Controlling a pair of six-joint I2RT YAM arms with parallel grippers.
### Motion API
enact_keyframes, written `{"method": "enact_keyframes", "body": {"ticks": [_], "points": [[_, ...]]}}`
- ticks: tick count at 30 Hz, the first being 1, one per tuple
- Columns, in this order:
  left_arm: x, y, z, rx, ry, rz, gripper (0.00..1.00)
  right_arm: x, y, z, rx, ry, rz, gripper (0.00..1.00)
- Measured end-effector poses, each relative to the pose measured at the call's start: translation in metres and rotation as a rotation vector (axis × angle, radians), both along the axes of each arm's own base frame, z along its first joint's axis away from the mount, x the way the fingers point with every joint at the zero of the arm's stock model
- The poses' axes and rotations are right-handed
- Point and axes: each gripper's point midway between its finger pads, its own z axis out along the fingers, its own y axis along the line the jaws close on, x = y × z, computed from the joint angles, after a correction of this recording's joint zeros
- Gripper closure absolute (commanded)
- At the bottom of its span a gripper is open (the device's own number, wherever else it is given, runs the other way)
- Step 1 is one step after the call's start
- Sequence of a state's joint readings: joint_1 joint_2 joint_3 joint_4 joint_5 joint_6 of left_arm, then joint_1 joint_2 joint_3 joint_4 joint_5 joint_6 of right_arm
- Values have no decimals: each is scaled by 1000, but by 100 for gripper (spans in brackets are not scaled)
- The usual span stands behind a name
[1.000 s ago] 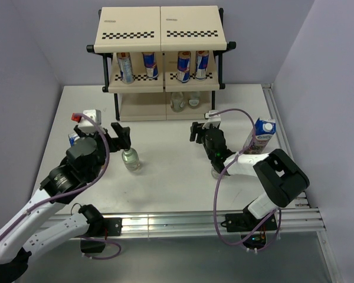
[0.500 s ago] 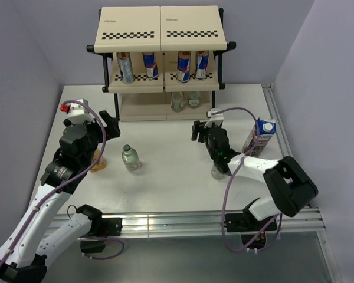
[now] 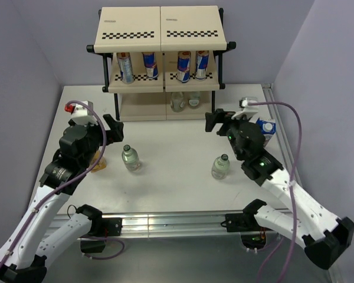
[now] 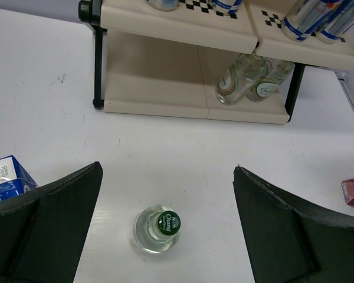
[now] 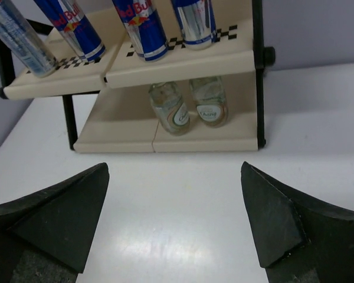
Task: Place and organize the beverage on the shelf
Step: Pick up the drink from the center of the board.
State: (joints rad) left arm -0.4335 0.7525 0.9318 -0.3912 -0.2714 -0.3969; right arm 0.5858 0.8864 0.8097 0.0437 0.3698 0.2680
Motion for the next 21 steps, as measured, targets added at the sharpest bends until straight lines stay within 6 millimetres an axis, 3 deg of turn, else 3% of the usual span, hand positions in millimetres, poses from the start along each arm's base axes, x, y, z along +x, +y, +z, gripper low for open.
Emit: {"method": "enact_keyframes", "body": {"ticks": [5,11,19,21], "points": [[-15,1,11,-12,-35,-33,1,-42,-13,4,69,37,46,0],[-32,2,18,-26,-50,-72,1,-76,-18,-26,80,153,111,2],[-43,-10,18,-42,-39,-153,0,-85,-26,-111,-58,483,1,11],[-43,-13,17,-44,-35,-169,0,-89,-30,-123,-81,516,-17,13]]}}
